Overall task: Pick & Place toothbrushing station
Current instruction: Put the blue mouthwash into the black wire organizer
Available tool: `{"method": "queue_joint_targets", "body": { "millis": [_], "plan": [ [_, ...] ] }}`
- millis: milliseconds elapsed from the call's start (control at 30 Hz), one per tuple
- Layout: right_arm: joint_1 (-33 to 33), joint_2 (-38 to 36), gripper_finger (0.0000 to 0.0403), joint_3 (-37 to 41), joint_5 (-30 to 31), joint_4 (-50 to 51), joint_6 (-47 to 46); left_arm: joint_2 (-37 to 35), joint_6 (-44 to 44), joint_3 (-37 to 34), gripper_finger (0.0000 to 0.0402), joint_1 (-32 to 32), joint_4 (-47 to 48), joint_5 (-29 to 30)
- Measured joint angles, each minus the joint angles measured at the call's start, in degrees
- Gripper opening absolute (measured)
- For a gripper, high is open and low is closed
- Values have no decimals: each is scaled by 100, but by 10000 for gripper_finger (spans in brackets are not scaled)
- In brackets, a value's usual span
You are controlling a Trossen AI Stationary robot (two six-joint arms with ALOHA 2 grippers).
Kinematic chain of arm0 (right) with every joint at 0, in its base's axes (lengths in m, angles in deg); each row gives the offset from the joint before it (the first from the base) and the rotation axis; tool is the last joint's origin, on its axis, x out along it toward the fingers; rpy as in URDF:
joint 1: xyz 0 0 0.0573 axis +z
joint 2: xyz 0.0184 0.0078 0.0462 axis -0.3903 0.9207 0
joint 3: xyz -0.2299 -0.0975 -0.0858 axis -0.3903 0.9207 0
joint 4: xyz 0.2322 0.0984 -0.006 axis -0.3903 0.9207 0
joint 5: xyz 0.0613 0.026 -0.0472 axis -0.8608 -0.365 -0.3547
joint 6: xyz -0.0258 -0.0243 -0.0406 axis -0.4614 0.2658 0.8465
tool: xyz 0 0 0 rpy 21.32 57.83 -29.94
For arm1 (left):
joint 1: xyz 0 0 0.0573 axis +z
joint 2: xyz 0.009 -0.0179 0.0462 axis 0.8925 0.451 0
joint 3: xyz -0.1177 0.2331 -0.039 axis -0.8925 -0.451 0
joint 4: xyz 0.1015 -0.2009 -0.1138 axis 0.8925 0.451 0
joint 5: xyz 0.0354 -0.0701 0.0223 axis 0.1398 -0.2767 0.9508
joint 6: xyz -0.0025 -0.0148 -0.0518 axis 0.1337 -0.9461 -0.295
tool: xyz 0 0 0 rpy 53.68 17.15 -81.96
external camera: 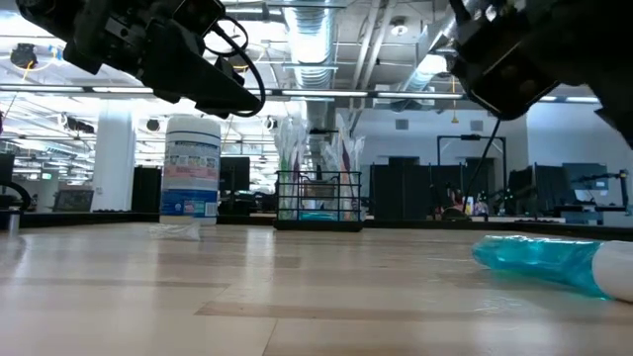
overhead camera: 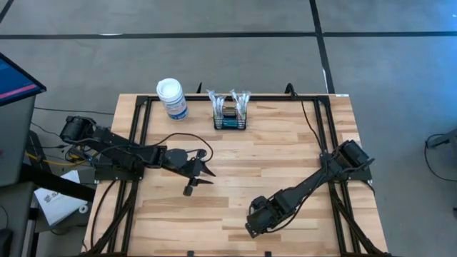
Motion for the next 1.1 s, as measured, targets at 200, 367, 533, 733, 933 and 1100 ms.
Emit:
{"method": "queue_joint_targets", "body": {
  "millis": [200,367,533,733,933,1100],
  "plan": [
    [-4,40,127,1,80,56,1,0,-1,0,127,0,-11,1],
    [0,49,128,1,359,103,-93,0,0,0,127,2,-9,1],
    [0,51,127,1,477,143,-259,0,0,0,127,1,-8,1],
    [7,51,127,1,552,234,-441,0,0,0,127,2,-4,1],
    [91,51,127,1,754,260,-630,0,-1,0,127,2,0,0],
    [186,51,127,1,806,250,-829,0,0,0,127,2,0,1]
  ]
}}
